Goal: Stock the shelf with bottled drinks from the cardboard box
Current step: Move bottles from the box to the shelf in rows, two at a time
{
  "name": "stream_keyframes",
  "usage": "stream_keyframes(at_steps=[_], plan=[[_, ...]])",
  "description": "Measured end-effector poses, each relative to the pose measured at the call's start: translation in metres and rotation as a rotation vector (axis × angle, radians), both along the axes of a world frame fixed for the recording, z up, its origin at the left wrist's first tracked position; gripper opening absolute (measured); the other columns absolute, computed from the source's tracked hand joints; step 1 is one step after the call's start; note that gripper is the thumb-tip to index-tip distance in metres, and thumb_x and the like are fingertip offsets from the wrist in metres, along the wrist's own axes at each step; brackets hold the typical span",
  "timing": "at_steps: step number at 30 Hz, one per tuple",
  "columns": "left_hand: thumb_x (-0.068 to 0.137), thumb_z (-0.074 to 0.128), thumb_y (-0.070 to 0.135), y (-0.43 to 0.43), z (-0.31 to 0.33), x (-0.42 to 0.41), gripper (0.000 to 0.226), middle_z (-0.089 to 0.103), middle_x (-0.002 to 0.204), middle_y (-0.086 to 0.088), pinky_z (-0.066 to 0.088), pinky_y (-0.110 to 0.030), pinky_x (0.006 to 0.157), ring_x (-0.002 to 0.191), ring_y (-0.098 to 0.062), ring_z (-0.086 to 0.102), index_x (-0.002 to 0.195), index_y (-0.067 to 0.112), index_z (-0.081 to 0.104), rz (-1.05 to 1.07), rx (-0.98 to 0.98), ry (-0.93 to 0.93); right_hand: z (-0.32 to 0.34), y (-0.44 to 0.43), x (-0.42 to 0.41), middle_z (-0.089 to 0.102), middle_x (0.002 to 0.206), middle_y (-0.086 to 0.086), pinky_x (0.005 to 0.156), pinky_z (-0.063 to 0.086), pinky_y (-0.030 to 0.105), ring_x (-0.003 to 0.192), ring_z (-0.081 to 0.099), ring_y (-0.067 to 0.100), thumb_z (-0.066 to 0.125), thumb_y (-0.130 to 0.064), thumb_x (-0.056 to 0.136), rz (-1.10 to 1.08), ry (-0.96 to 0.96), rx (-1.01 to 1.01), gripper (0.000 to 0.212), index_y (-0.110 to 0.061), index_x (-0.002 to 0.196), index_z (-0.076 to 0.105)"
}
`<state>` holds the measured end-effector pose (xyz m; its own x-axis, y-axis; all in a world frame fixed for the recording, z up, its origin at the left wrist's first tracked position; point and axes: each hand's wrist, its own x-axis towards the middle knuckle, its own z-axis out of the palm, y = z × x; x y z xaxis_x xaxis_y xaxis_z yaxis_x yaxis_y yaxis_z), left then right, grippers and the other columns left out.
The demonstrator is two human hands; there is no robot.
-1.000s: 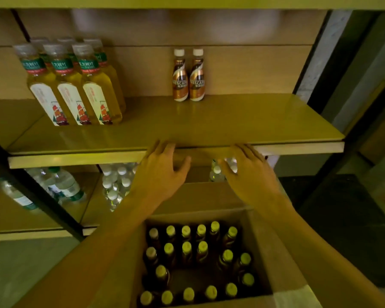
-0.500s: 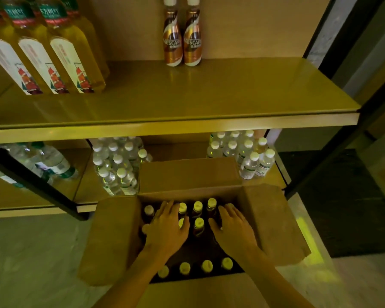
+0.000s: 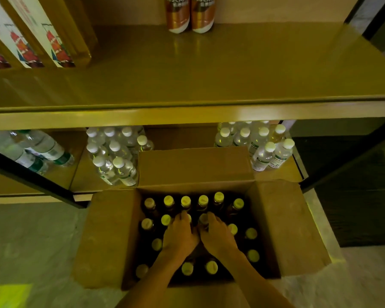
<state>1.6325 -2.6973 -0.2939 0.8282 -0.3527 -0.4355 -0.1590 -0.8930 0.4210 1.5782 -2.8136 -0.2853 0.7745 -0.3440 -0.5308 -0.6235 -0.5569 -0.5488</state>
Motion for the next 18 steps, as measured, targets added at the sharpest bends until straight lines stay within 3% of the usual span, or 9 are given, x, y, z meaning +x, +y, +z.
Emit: stream_keyframes(at_steps=[3, 7, 10, 13, 15, 18], plan=[[0.091, 0.061, 0.041, -0.002, -0.018, 0.004, 0.075, 0.054, 0.139, -0.008, 0.050, -0.033, 0.077, 0.122, -0.031, 0.057, 0.153, 0.014, 0.027, 0.202, -0.097, 0.143, -0.019, -0.004, 0.004, 0.063, 0.118, 0.005, 0.079, 0.056, 0.040, 0.104, 0.064, 0.026, 0.059, -0.030, 0.090, -0.211, 0.045, 0.170, 0.041, -0.018, 0.128, 0.048], [0.086, 0.066, 0.032, -0.005, -0.036, 0.011, 0.065, 0.063, 0.127, -0.005, 0.053, -0.036, 0.079, 0.115, -0.029, 0.062, 0.144, 0.018, 0.041, 0.352, -0.165, 0.200, -0.045, -0.007, 0.002, 0.066, 0.112, 0.008, 0.073, 0.058, 0.038, 0.098, 0.067, 0.028, 0.058, -0.014, 0.087, -0.294, 0.075, 0.259, 0.049, -0.017, 0.134, 0.046], [0.083, 0.069, 0.025, -0.011, -0.045, 0.015, 0.054, 0.068, 0.116, 0.000, 0.042, -0.023, 0.062, 0.106, -0.025, 0.065, 0.135, 0.021, 0.052, 0.383, -0.172, 0.146, -0.060, -0.003, 0.005, 0.066, 0.120, 0.005, 0.082, 0.056, 0.036, 0.106, 0.065, 0.024, 0.066, -0.017, 0.086, -0.336, 0.069, 0.310, 0.057, -0.019, 0.139, 0.045], [0.082, 0.069, 0.017, -0.013, -0.056, 0.014, 0.043, 0.070, 0.112, 0.001, 0.053, -0.030, 0.068, 0.104, -0.024, 0.066, 0.124, 0.024, 0.061, 0.391, -0.158, 0.106, -0.071, 0.001, 0.008, 0.063, 0.126, 0.000, 0.091, 0.052, 0.034, 0.118, 0.059, 0.020, 0.073, -0.019, 0.086, -0.351, -0.002, 0.323, 0.061, -0.020, 0.140, 0.044], [0.083, 0.065, 0.012, -0.012, -0.061, 0.012, 0.038, 0.071, 0.108, 0.003, 0.058, -0.039, 0.077, 0.101, -0.024, 0.067, 0.118, 0.026, 0.064, 0.393, -0.174, 0.091, -0.077, 0.002, 0.012, 0.060, 0.122, -0.007, 0.088, 0.049, 0.026, 0.118, 0.056, 0.014, 0.073, -0.016, 0.087, -0.380, -0.063, 0.358, 0.057, -0.025, 0.136, 0.045], [0.084, 0.065, 0.005, -0.012, -0.065, 0.009, 0.043, 0.070, 0.109, 0.002, 0.059, -0.037, 0.081, 0.104, -0.023, 0.067, 0.122, 0.026, 0.064, 0.409, -0.221, 0.095, -0.083, 0.003, 0.017, 0.059, 0.108, -0.017, 0.075, 0.043, 0.012, 0.113, 0.059, 0.014, 0.059, -0.010, 0.097, -0.454, -0.134, 0.372, 0.032, -0.030, 0.119, 0.049]])
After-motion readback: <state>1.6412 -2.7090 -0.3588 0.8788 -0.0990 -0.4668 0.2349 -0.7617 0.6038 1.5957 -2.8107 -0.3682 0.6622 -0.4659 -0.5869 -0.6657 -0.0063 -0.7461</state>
